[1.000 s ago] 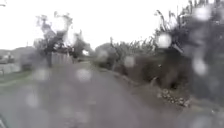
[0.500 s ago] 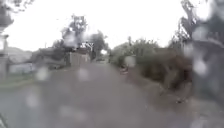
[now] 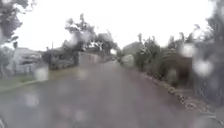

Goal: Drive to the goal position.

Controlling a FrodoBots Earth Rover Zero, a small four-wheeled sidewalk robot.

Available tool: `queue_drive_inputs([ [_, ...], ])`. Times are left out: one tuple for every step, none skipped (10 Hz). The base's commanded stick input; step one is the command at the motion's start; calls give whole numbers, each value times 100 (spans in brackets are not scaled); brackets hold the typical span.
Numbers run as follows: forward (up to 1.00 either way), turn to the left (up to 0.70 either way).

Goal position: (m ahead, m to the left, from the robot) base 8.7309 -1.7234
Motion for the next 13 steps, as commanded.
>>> queue_drive_inputs([
  [100, 0],
  [100, 0],
  [100, 0],
  [100, 0],
  [100, 0],
  [100, 0],
  [100, 0],
  [100, 0],
  [100, 0],
  [100, 0],
  [100, 0],
  [100, 0],
  [0, 0],
])
